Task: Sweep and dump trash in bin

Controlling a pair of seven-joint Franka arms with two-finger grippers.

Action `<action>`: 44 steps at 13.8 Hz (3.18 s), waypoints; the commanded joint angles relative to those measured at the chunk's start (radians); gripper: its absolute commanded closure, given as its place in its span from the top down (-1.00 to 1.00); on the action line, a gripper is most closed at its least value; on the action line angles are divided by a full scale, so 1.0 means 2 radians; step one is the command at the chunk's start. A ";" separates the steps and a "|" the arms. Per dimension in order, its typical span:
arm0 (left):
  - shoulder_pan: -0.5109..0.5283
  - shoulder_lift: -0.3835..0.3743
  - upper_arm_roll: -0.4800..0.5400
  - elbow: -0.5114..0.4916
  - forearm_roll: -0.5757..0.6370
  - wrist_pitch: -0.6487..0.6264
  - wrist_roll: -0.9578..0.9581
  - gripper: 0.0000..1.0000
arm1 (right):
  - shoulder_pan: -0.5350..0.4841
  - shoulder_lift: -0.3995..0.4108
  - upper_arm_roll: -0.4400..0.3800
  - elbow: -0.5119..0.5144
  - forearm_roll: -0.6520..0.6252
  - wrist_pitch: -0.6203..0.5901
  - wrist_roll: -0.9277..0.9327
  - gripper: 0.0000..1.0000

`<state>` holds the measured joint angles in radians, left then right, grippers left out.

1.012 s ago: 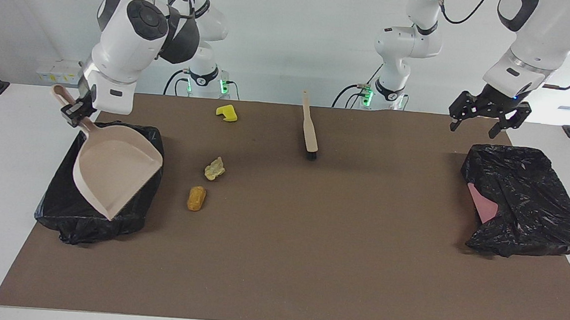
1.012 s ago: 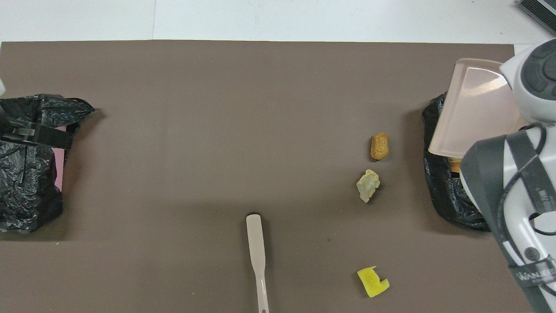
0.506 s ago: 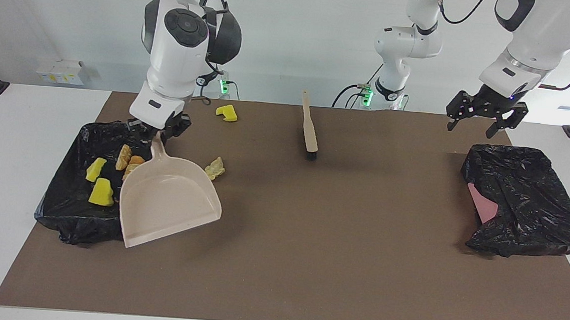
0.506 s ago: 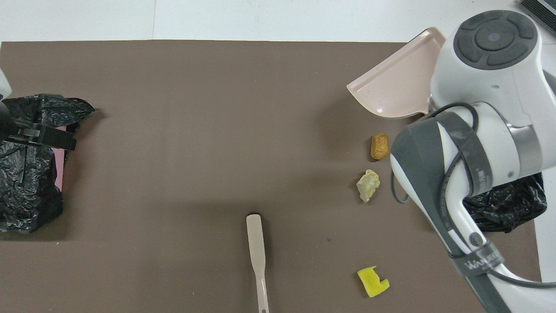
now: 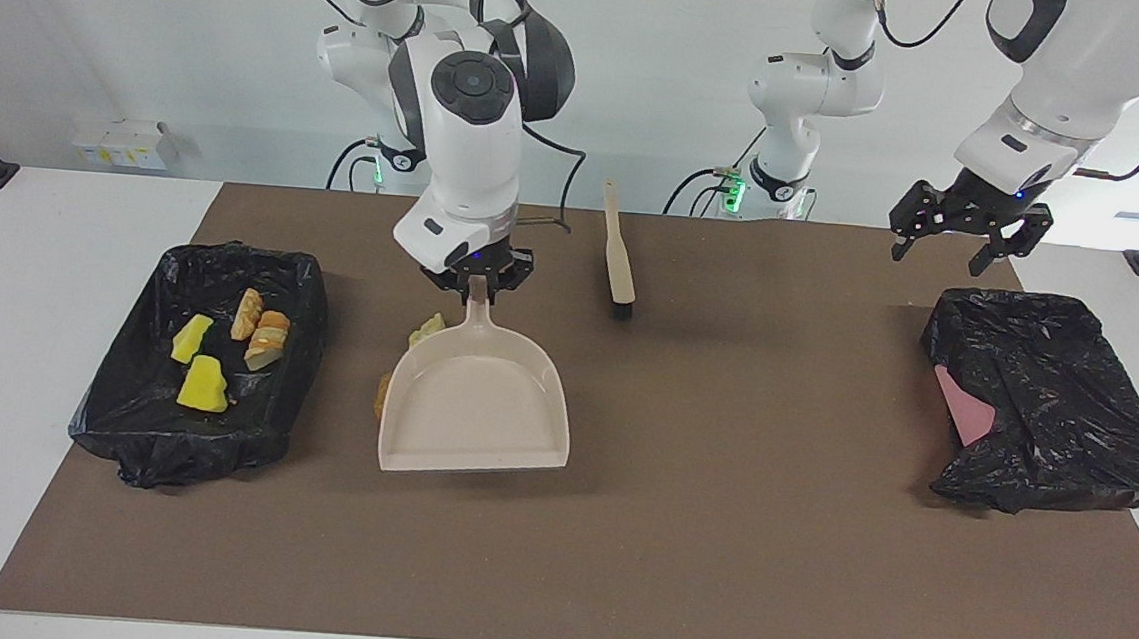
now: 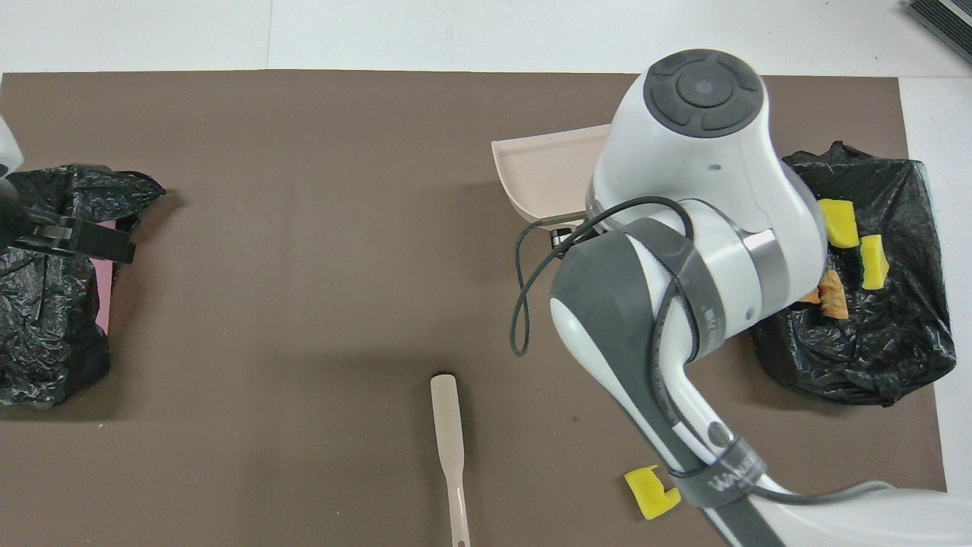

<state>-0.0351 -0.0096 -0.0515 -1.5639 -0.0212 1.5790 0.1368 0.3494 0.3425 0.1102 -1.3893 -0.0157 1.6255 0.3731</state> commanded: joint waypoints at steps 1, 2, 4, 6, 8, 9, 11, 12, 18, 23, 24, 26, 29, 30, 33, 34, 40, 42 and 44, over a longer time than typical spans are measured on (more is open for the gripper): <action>-0.007 -0.003 0.007 -0.001 0.006 -0.006 0.001 1.00 | 0.050 0.024 -0.001 0.005 0.024 0.051 0.075 -1.00; -0.007 -0.003 0.007 -0.001 0.006 -0.006 0.001 1.00 | 0.066 0.020 -0.001 -0.033 0.034 0.090 0.113 -1.00; -0.009 -0.003 0.007 -0.002 0.006 -0.006 0.001 1.00 | 0.081 0.022 -0.001 -0.061 0.056 0.130 0.152 -1.00; -0.009 -0.004 0.007 -0.003 0.006 -0.006 0.001 1.00 | 0.103 0.041 -0.001 -0.059 0.052 0.161 0.148 -1.00; -0.010 -0.008 0.007 -0.011 0.006 -0.005 0.001 1.00 | 0.105 0.057 -0.001 -0.057 0.053 0.170 0.128 -1.00; -0.010 -0.011 0.007 -0.013 0.006 -0.005 0.001 1.00 | 0.106 0.057 -0.001 -0.058 0.059 0.168 0.104 -1.00; -0.010 -0.010 0.007 -0.013 0.006 -0.004 0.001 1.00 | 0.105 0.057 -0.001 -0.080 0.059 0.168 0.074 -1.00; -0.010 -0.010 0.006 -0.013 0.005 -0.002 0.001 1.00 | 0.108 0.057 -0.001 -0.083 0.058 0.171 0.071 -1.00; -0.013 -0.007 0.004 -0.016 0.005 -0.001 -0.002 1.00 | 0.121 0.064 -0.001 -0.115 0.059 0.213 0.060 -1.00; -0.018 0.002 0.002 -0.008 0.003 -0.003 -0.005 1.00 | 0.119 0.065 -0.001 -0.115 0.058 0.213 0.057 -0.10; -0.022 0.003 0.003 -0.008 0.003 -0.004 -0.006 1.00 | 0.118 0.066 -0.001 -0.115 0.058 0.213 0.057 -0.01; -0.023 0.012 0.002 -0.004 0.003 -0.008 -0.006 1.00 | 0.114 0.065 -0.001 -0.111 0.062 0.211 0.064 0.21; -0.035 0.028 -0.001 -0.003 0.004 -0.002 -0.044 1.00 | 0.104 0.051 -0.002 -0.110 0.062 0.188 0.069 0.41; -0.042 0.033 -0.005 -0.003 0.004 0.005 -0.056 1.00 | 0.101 0.043 -0.003 -0.110 0.060 0.177 0.072 0.40; -0.073 0.052 -0.007 -0.003 0.002 0.037 -0.094 1.00 | 0.095 -0.002 -0.004 -0.118 0.050 0.134 0.073 0.40; -0.087 0.061 -0.007 -0.003 0.002 0.053 -0.119 1.00 | 0.101 -0.018 -0.005 -0.128 0.058 0.116 0.075 0.62; -0.155 0.106 -0.008 -0.023 0.003 0.135 -0.203 1.00 | 0.156 -0.124 0.003 -0.280 0.062 0.147 0.080 1.00; -0.181 0.131 -0.008 -0.025 0.003 0.158 -0.242 1.00 | 0.182 -0.167 0.004 -0.360 0.068 0.213 0.101 1.00; -0.202 0.140 -0.008 -0.055 0.003 0.194 -0.275 1.00 | 0.212 -0.180 0.004 -0.389 0.101 0.226 0.113 1.00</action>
<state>-0.3928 0.2595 -0.0819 -1.6194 -0.0229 1.8984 -0.3535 0.7347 0.0642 0.1209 -2.0473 0.1322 2.0205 0.5751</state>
